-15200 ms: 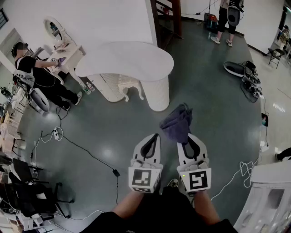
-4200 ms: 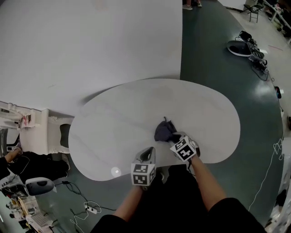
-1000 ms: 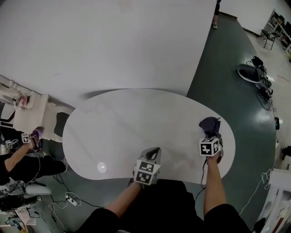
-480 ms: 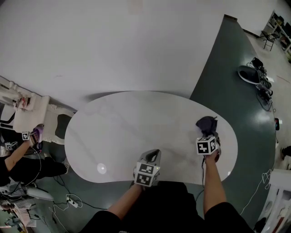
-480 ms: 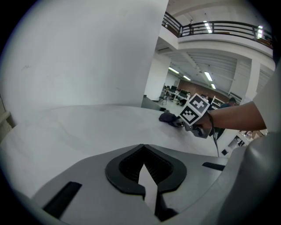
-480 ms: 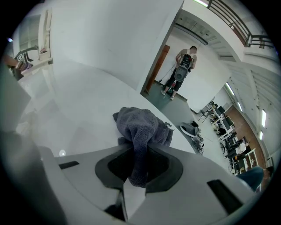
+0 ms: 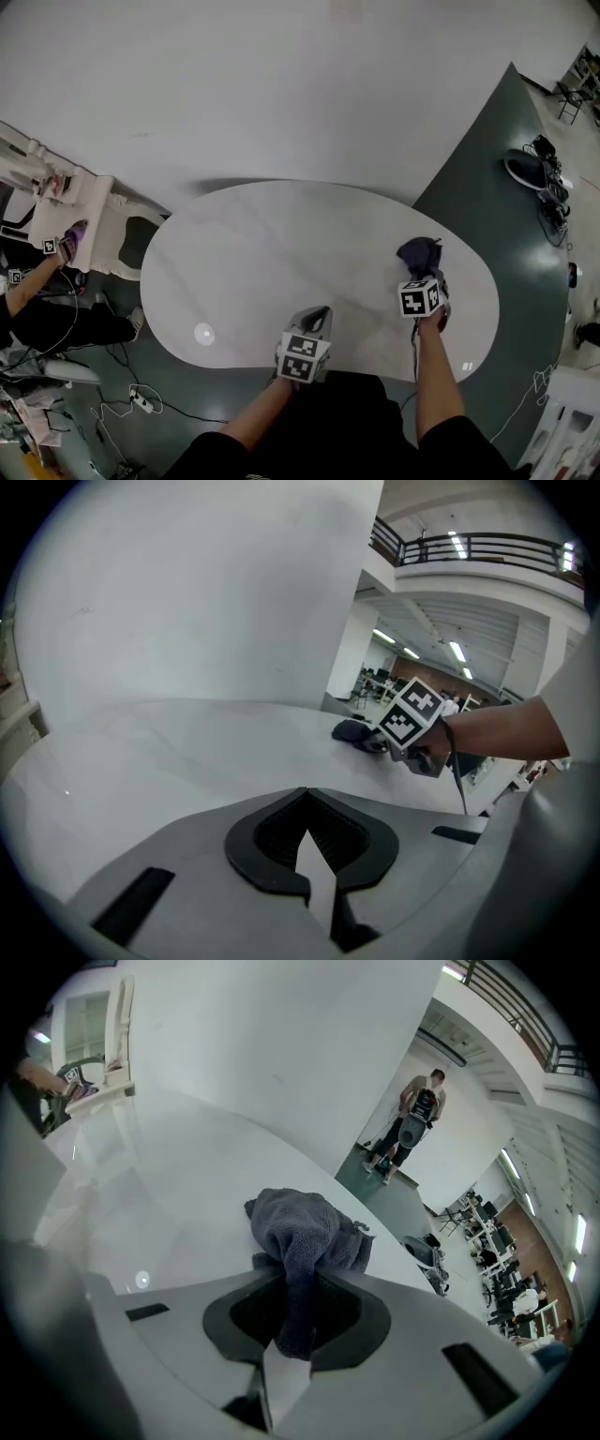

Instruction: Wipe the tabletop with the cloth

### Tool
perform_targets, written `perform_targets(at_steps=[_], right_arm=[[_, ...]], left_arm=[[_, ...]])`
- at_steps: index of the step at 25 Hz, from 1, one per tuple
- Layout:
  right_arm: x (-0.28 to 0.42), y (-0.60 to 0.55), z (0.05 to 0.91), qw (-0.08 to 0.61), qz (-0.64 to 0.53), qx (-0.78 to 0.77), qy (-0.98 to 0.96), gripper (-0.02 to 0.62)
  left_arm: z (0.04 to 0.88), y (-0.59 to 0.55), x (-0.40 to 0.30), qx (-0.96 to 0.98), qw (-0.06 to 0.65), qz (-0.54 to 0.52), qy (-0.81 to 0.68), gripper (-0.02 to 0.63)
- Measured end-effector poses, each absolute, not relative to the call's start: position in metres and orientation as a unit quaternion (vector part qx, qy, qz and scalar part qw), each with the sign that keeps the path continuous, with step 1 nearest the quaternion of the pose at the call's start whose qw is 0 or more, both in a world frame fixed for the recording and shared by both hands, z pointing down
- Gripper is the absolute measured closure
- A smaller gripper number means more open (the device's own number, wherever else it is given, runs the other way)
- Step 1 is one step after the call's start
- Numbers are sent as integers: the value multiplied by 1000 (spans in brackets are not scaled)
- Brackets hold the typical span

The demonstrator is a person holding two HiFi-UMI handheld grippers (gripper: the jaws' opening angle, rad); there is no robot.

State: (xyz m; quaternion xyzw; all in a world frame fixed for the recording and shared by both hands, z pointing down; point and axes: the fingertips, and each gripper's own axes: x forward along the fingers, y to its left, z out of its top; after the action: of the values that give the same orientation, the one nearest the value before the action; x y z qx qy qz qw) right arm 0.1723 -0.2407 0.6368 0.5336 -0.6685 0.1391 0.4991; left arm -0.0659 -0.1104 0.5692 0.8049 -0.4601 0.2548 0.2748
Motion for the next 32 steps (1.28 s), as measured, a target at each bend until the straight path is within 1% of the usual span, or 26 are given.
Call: perform_targets(at_steps=[15, 22, 32], right_arm=[[70, -247, 635, 508, 117, 479, -706, 551], [1, -241, 634, 511, 97, 430, -738, 551], [-76, -239, 635, 520, 75, 388, -757, 551]], left_arm=[[567, -106, -123, 785, 302, 231, -489, 600], [566, -105, -153, 771, 312, 217, -512, 600], [568, -94, -211, 741, 334, 198, -547, 600]])
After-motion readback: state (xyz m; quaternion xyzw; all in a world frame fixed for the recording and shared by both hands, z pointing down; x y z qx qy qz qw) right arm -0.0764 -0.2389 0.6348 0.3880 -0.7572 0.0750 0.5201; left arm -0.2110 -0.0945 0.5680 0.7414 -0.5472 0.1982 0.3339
